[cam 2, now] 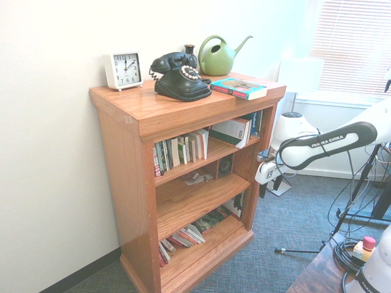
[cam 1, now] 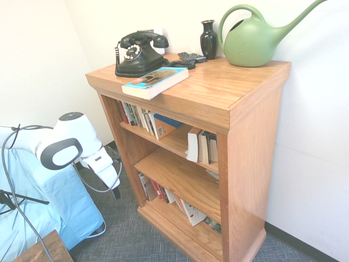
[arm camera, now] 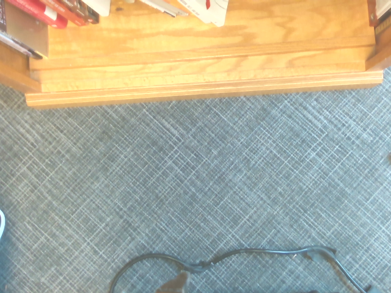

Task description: Organize the shelf

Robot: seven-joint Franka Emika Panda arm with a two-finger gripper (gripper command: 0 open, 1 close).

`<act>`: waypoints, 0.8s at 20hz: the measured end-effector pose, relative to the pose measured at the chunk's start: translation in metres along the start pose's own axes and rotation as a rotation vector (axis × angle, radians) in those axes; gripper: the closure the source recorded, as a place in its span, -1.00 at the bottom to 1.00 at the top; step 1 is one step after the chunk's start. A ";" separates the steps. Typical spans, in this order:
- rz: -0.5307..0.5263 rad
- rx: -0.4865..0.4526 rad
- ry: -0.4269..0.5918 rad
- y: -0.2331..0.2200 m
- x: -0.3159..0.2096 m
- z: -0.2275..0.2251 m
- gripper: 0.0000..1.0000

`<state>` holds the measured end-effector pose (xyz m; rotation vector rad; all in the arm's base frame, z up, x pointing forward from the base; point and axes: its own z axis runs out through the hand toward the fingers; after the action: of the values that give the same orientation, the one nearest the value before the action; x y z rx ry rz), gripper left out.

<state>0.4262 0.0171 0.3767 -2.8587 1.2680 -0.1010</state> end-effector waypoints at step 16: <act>0.042 -0.276 0.317 -0.006 0.025 -0.090 -1.00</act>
<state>0.4415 0.0035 0.4678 -3.1419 1.5001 -0.4276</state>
